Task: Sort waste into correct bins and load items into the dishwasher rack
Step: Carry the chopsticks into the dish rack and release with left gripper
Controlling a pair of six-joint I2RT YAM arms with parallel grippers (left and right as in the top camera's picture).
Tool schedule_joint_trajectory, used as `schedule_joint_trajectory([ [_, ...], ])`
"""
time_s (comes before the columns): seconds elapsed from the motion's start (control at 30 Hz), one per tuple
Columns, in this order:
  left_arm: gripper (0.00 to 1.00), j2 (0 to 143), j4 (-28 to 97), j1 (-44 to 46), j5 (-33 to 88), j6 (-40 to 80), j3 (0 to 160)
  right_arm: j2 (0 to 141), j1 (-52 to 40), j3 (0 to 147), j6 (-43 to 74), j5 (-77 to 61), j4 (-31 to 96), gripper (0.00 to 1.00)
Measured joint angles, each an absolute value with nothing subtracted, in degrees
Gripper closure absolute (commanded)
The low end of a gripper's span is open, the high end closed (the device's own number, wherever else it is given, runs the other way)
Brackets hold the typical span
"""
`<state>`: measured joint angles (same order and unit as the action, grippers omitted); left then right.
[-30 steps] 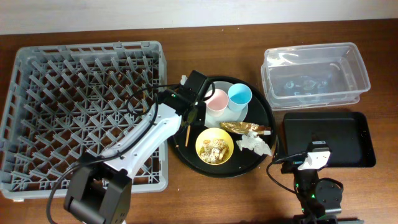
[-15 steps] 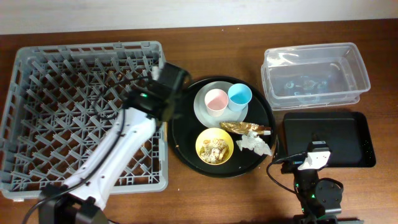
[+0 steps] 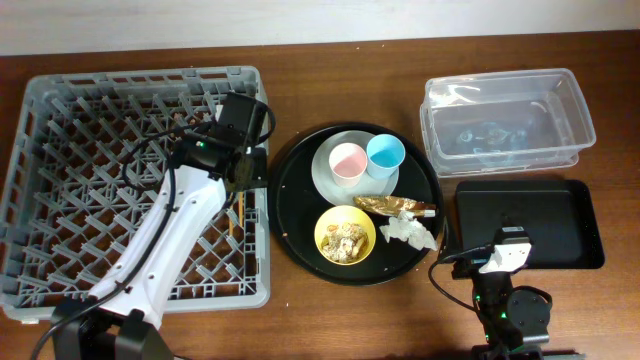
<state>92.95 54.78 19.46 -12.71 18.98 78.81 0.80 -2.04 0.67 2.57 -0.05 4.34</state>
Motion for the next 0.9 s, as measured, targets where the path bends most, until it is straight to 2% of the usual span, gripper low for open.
schedule_joint_trajectory([
  [0.7, 0.98, 93.01, 37.47, 19.46, -16.14, 15.84, 63.66, 0.80, -2.04, 0.67, 2.55, -0.05, 4.34, 0.01],
  [0.9, 0.98, 93.01, 36.77, 19.46, -16.16, 13.65, 63.09, 0.80, -2.04, 0.67, 2.59, -0.05, 4.34, 0.01],
])
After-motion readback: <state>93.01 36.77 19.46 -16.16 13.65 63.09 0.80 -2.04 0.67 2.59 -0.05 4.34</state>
